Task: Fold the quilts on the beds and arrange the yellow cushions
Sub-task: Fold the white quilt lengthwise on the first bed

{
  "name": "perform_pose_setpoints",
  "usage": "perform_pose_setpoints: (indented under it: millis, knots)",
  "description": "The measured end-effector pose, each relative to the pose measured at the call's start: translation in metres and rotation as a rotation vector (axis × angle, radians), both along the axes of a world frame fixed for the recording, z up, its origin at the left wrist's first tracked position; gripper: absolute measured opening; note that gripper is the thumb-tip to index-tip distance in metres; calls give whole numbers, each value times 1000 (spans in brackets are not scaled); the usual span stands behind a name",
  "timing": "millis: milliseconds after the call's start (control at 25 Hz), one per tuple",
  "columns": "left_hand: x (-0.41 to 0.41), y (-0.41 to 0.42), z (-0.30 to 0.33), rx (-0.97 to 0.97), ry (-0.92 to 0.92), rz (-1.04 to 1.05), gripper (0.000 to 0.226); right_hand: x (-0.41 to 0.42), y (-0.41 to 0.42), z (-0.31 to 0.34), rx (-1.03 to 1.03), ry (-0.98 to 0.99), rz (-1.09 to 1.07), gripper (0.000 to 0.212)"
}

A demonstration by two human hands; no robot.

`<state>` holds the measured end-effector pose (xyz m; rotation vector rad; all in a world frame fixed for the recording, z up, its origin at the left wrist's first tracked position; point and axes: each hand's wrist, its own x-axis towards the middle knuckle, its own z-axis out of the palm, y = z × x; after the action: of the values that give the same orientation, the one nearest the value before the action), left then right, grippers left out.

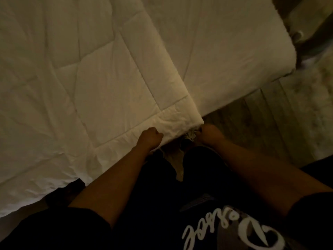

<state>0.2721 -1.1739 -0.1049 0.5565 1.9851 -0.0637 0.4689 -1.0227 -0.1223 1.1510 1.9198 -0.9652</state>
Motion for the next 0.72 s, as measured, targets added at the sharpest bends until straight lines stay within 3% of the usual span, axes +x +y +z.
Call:
perform_pose_setpoints:
  millis: [160, 720]
  knots:
    - [10, 19, 16, 46, -64, -71, 39, 2, -14, 28, 26, 26, -127, 30]
    - [29, 14, 46, 85, -135, -705, 35, 58, -120, 72, 8, 7, -514, 31]
